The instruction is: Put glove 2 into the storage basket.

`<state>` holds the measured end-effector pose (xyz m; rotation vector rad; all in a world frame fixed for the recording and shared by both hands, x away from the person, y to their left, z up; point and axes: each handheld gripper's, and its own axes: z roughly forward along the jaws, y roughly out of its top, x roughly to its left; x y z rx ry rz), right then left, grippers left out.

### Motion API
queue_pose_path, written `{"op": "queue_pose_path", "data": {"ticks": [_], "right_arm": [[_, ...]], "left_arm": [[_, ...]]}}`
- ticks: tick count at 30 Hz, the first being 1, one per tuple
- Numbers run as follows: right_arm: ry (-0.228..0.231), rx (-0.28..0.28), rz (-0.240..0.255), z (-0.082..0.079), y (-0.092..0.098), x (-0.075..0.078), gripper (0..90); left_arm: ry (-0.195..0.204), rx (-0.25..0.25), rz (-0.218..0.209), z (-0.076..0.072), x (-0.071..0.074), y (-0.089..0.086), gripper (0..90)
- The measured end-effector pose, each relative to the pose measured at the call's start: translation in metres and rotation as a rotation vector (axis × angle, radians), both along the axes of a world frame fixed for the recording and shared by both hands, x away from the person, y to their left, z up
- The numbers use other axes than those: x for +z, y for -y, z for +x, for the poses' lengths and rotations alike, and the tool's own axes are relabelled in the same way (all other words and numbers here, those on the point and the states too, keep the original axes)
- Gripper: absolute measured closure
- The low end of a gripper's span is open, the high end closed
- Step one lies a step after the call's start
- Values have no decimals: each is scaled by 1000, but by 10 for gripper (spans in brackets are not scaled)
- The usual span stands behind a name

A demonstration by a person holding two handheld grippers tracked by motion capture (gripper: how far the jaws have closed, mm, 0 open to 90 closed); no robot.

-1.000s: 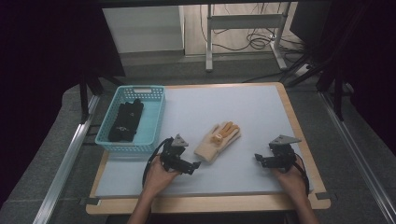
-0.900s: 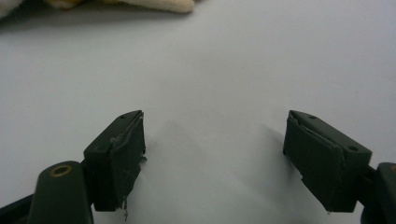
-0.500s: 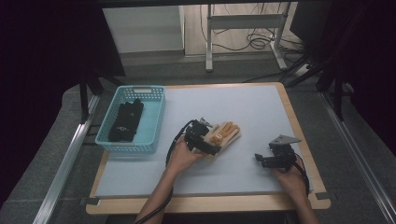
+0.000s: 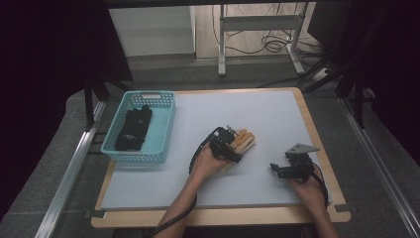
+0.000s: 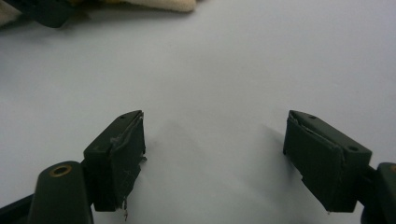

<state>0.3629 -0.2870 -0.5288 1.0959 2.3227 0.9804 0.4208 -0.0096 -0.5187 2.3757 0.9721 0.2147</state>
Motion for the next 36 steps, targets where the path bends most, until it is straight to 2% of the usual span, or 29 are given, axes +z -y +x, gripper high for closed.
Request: {"op": "queue_pose_path", "data": {"ticks": [1,4,6,7,9,13,16,19,25,29,30,32,33,34,36], "right_arm": [[0,0,0,0,0,0,204],[0,0,-1,0,0,0,204],[0,0,0,0,0,0,204],[0,0,0,0,0,0,204],[0,0,0,0,0,0,204],[0,0,0,0,0,0,204],[0,0,0,0,0,0,204],[0,0,0,0,0,0,204],[0,0,0,0,0,0,204],[1,0,0,0,0,0,204],[0,1,0,0,0,0,204],[0,0,0,0,0,0,204],[0,0,1,0,0,0,204],[0,0,1,0,0,0,204],[1,0,0,0,0,0,204]], "left_arm": [[11,-4,14,-1,1,1,243],[32,6,24,-4,3,1,375],[37,8,26,-5,4,1,433],[41,10,32,-5,4,1,433],[47,16,38,-5,6,0,529],[36,27,15,-5,13,-5,593],[32,34,11,-3,16,-8,601],[45,57,28,-1,23,-17,606],[61,91,21,3,37,-33,605],[74,117,18,6,55,-46,603],[83,132,25,7,65,-53,604],[86,141,27,8,71,-57,604],[94,163,28,10,82,-66,604],[94,163,28,10,82,-66,604],[103,188,31,11,92,-77,604]]}}
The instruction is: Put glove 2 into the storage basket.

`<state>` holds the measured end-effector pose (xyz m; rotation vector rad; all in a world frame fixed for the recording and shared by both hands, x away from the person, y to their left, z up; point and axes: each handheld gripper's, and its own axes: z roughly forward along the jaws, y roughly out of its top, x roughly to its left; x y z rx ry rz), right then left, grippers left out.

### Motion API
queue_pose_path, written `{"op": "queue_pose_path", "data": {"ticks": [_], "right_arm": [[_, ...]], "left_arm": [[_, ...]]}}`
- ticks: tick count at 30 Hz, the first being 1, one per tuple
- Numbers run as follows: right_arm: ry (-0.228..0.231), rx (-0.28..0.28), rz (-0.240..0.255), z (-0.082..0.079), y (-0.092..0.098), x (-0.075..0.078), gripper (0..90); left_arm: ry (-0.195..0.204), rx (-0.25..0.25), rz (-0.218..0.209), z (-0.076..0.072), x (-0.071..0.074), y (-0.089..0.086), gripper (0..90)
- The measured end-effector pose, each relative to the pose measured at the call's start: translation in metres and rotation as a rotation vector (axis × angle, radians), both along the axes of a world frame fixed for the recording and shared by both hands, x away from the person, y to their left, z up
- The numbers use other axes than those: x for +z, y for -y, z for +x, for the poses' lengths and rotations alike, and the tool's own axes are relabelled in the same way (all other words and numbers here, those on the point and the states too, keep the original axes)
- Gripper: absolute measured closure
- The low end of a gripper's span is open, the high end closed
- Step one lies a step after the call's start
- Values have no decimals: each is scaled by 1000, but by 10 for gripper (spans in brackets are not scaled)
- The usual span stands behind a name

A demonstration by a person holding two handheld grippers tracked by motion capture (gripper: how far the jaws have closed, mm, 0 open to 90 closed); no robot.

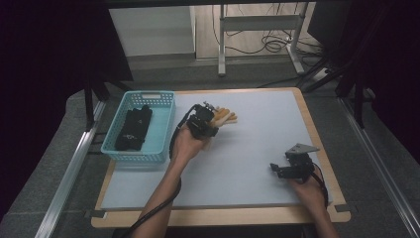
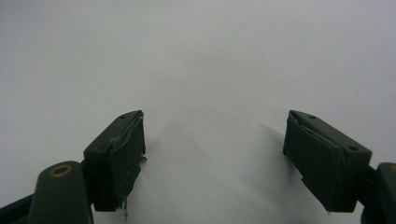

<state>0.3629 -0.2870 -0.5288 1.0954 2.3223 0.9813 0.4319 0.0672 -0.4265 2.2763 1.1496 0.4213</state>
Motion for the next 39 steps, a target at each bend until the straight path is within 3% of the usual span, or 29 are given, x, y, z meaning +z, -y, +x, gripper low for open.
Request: {"op": "queue_pose_path", "data": {"ticks": [3,4,9,13,16,17,19,21,25,26,27,32,33,34,38,39], "right_arm": [[0,-1,0,0,0,0,204],[0,-1,0,0,0,0,204],[0,-1,1,0,0,0,204],[0,-1,0,0,0,0,204],[0,-1,0,0,0,0,204],[0,0,0,0,0,0,204],[0,0,0,0,0,0,204],[0,0,0,0,0,0,204],[0,-1,0,0,0,0,204],[0,-1,0,0,0,0,204],[0,0,0,0,0,0,204],[0,0,1,0,0,0,204],[0,0,1,0,0,0,204],[0,0,0,0,0,0,204],[0,0,0,0,0,0,204],[0,0,0,0,0,0,204]], "left_arm": [[10,58,8,3,20,-24,604],[10,58,8,3,20,-24,603],[26,138,26,6,40,-57,602],[31,219,45,10,48,-92,600],[28,255,50,11,48,-107,600],[25,294,55,13,45,-122,599],[20,312,58,14,44,-129,599],[2,367,74,16,35,-150,599],[-20,403,91,20,22,-166,599],[-34,420,99,24,12,-173,599],[-34,420,99,24,12,-173,598],[-83,419,106,39,-22,-177,595],[-83,419,106,39,-22,-177,594],[-101,408,104,45,-32,-174,593],[-133,395,100,55,-44,-167,587],[-162,379,111,61,-52,-162,584]]}}
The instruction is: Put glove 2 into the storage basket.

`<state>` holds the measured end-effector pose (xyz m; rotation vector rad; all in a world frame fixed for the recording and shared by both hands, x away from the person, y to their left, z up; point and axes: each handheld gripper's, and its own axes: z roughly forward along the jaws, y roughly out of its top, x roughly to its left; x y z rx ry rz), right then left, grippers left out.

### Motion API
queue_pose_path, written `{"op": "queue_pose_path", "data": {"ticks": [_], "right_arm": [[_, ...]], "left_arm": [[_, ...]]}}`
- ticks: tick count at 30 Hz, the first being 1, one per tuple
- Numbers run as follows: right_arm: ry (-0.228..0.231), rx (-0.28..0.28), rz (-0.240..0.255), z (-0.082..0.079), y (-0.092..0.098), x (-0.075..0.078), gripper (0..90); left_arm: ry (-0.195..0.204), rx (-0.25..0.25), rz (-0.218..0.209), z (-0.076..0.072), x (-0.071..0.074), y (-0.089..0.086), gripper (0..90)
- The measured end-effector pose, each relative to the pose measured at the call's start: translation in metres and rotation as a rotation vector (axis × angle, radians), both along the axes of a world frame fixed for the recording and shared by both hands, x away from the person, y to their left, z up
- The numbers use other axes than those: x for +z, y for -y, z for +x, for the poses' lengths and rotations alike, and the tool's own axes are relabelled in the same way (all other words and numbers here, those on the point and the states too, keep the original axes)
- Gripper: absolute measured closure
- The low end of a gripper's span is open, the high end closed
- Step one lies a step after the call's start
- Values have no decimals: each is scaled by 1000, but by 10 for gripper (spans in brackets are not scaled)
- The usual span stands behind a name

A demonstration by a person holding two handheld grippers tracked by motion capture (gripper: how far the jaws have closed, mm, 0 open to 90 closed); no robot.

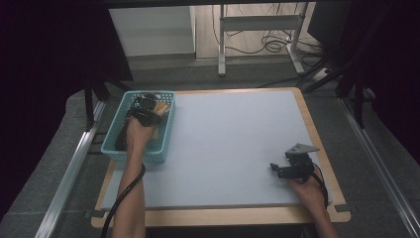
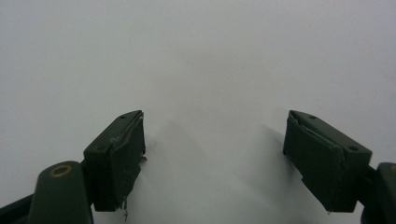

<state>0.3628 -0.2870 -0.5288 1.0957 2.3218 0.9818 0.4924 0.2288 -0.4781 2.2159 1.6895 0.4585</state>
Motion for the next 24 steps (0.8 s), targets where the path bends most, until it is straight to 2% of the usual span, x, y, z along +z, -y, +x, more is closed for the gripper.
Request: {"op": "queue_pose_path", "data": {"ticks": [1,2,3,4,6,7,8,9,10,12,13,14,15,16,17,18,19,20,21,22,23,24], "right_arm": [[0,0,0,0,0,0,204],[0,0,0,0,0,0,204],[0,0,0,0,0,0,204],[0,0,0,0,0,0,204],[0,0,0,0,0,0,204],[0,0,1,0,0,0,204],[0,0,1,0,0,0,204],[0,0,1,0,0,0,204],[0,0,1,0,0,0,204],[0,0,1,0,0,0,204],[0,0,1,0,0,0,204],[0,0,1,0,0,0,204],[0,0,0,0,0,0,204],[0,0,0,0,0,0,204],[0,0,0,0,0,0,204],[0,0,0,0,0,0,204],[0,0,0,0,0,0,204],[0,1,0,0,0,0,204],[0,1,0,0,0,0,204],[0,0,0,0,0,0,204],[0,0,0,0,0,0,204],[0,0,0,0,0,0,204]], "left_arm": [[0,0,0,0,0,0,580],[-30,-11,-10,4,-6,4,572],[-30,-11,-10,4,-6,4,556],[-69,-18,-48,8,-12,5,509],[-69,-5,-61,8,-13,2,500],[-73,5,-70,8,-13,-1,428],[-75,10,-101,6,-9,-9,238],[-63,3,-118,5,-6,-12,182],[-63,3,-118,5,-6,-12,145],[-27,-12,-134,-1,5,-15,114],[6,-34,-158,-7,17,-18,108],[6,-34,-158,-7,17,-18,102],[35,-46,-167,-12,30,-21,103],[35,-46,-167,-12,30,-21,116],[52,-42,-170,-14,35,-23,116],[66,-28,-167,-17,39,-27,216],[68,2,-140,-19,41,-33,269],[68,2,-140,-19,41,-33,338],[67,21,-118,-19,40,-36,338],[52,48,-83,-20,35,-41,424],[41,56,-76,-19,31,-43,512],[29,60,-71,-18,27,-45,551]]}}
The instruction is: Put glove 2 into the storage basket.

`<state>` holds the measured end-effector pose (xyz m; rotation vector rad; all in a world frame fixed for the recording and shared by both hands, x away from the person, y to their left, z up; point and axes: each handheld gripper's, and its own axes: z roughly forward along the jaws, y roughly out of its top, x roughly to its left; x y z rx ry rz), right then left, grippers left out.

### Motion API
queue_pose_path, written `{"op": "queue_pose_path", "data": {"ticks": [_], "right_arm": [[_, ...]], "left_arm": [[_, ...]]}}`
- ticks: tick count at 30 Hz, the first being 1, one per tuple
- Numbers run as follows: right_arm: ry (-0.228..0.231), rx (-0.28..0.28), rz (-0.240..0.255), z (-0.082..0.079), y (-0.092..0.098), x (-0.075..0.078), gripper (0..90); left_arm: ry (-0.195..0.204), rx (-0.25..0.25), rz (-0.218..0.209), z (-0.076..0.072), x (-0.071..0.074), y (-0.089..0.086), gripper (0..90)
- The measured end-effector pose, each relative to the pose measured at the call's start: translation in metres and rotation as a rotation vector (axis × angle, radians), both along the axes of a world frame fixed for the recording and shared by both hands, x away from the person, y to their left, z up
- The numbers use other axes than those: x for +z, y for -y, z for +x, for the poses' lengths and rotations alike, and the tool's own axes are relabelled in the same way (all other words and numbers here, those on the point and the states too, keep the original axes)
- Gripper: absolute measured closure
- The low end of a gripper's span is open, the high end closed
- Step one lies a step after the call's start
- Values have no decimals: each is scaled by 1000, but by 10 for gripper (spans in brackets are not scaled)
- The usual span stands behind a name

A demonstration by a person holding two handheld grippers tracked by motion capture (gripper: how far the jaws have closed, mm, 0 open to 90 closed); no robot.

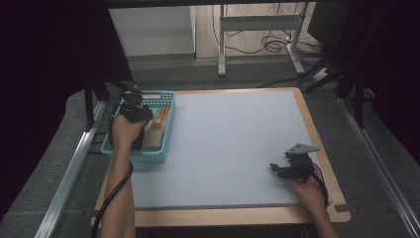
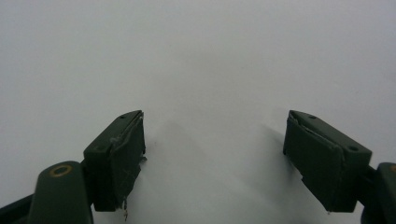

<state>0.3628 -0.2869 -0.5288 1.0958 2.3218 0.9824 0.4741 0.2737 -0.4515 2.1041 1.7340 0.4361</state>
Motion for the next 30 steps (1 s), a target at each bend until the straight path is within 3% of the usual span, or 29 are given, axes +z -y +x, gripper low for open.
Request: {"op": "queue_pose_path", "data": {"ticks": [1,2,4,6,8,13,15,17,25,30], "right_arm": [[0,0,0,0,0,0,204],[0,0,0,0,0,0,204],[0,0,0,0,0,0,204],[0,0,0,0,0,0,204],[0,-1,0,0,0,0,204],[0,-1,0,0,0,0,204],[0,0,0,0,0,0,204],[0,0,0,0,0,0,204],[0,0,0,0,0,0,204],[0,0,-1,0,0,0,204]], "left_arm": [[-32,27,19,3,-13,-2,596],[-32,27,19,3,-13,-2,607],[-61,30,12,6,-27,-2,611],[-75,23,-10,10,-37,0,624],[-72,1,-70,13,-44,7,634],[-73,-18,-32,15,-42,15,650],[-65,-6,-30,14,-40,13,609],[-34,8,-11,10,-34,7,497],[33,13,-31,-3,-20,-8,234],[103,-2,-109,-16,-11,-17,122]]}}
